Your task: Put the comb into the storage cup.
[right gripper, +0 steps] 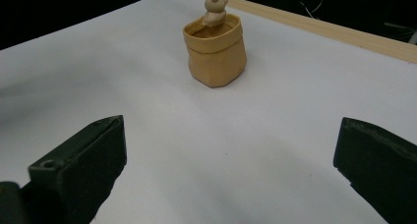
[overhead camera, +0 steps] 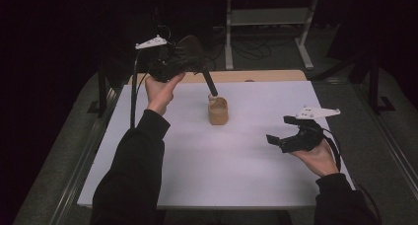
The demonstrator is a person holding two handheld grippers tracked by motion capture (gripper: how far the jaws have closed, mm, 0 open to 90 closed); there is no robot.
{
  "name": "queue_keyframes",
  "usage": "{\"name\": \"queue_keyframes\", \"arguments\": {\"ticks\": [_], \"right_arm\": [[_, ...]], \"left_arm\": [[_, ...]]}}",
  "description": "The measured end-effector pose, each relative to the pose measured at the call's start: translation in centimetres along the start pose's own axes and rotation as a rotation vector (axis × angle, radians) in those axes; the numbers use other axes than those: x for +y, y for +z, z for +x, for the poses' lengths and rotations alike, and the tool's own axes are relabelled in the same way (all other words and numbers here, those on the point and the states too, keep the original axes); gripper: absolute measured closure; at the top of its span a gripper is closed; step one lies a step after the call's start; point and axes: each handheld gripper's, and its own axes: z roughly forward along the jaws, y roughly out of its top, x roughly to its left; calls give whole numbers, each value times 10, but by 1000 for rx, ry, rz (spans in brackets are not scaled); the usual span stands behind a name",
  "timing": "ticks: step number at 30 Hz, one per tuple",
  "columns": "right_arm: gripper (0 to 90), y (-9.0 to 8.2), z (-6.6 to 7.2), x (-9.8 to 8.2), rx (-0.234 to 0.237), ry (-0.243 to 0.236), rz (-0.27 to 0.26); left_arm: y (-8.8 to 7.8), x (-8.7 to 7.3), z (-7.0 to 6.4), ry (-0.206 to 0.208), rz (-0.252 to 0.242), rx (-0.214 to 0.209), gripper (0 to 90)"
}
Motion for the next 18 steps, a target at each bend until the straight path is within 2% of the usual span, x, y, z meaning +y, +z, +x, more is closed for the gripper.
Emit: {"name": "queue_keyframes", "arguments": {"ticks": [3, 8, 11, 18], "right_arm": [[0, -4, -1, -4, -5, 6, -3], [0, -9, 1, -12, -13, 13, -16], [0, -12, 3, -17, -17, 12, -19], [0, -16, 2, -24, -29, 22, -37]], "left_arm": [[4, -2, 2, -4, 1, 0, 873], [11, -5, 2, 24, 13, 21, 873], [16, -8, 3, 23, 30, 22, 873], [27, -14, 1, 50, 67, 29, 873]]}}
